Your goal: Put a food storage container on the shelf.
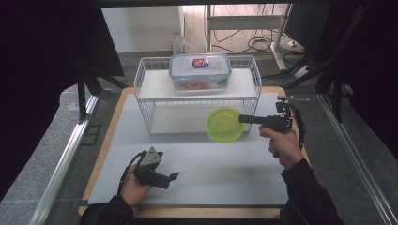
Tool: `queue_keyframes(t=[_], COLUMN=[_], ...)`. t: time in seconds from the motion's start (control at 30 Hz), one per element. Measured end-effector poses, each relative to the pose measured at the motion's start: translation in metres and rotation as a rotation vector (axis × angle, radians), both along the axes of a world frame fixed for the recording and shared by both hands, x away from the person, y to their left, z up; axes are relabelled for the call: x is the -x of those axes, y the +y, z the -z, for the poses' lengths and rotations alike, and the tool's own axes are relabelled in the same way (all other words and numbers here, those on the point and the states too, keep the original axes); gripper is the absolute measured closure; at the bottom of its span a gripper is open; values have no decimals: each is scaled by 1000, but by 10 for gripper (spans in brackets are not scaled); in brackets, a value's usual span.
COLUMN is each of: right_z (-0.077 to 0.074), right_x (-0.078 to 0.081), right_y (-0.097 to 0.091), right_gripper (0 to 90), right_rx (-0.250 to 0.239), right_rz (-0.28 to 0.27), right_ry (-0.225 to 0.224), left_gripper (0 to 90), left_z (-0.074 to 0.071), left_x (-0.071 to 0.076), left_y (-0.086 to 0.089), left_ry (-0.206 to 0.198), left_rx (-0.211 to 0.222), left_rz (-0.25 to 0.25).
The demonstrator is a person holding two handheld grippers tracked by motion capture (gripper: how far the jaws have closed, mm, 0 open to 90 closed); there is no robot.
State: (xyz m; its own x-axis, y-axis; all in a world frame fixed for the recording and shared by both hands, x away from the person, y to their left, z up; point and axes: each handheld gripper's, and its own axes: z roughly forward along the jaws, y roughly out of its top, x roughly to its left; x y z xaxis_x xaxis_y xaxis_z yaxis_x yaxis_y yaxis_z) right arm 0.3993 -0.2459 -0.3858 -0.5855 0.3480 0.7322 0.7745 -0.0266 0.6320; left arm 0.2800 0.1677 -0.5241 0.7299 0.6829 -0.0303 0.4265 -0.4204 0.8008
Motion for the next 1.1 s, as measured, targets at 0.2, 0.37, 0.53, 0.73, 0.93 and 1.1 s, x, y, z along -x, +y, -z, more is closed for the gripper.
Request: queue_keyframes(t=[0.2, 0.37, 0.53, 0.73, 0.93, 1.1], right_z=[-27, -49, -68, -100, -118, -132], right_x=[-1, -4, -8, -24, -40, -65], right_y=[6, 8, 13, 29, 41, 52], right_gripper=[839, 839, 839, 839, 838, 838], right_rx=[-32, -68, -77, -89, -84, -79], right_rz=[-8, -7, 4, 17, 48, 114], right_ry=[-13, -23, -31, -50, -58, -59], left_gripper=[11, 11, 11, 12, 12, 12], left_z=[1, 1, 1, 1, 0, 1], left_x=[0, 1, 1, 2, 2, 2], left_y=[-2, -3, -4, -4, -4, -5], left_ry=[-1, 2, 1, 3, 3, 4], left_rx=[-3, -5, -10, -12, -9, -9], left_rz=[5, 10, 12, 16, 21, 27])
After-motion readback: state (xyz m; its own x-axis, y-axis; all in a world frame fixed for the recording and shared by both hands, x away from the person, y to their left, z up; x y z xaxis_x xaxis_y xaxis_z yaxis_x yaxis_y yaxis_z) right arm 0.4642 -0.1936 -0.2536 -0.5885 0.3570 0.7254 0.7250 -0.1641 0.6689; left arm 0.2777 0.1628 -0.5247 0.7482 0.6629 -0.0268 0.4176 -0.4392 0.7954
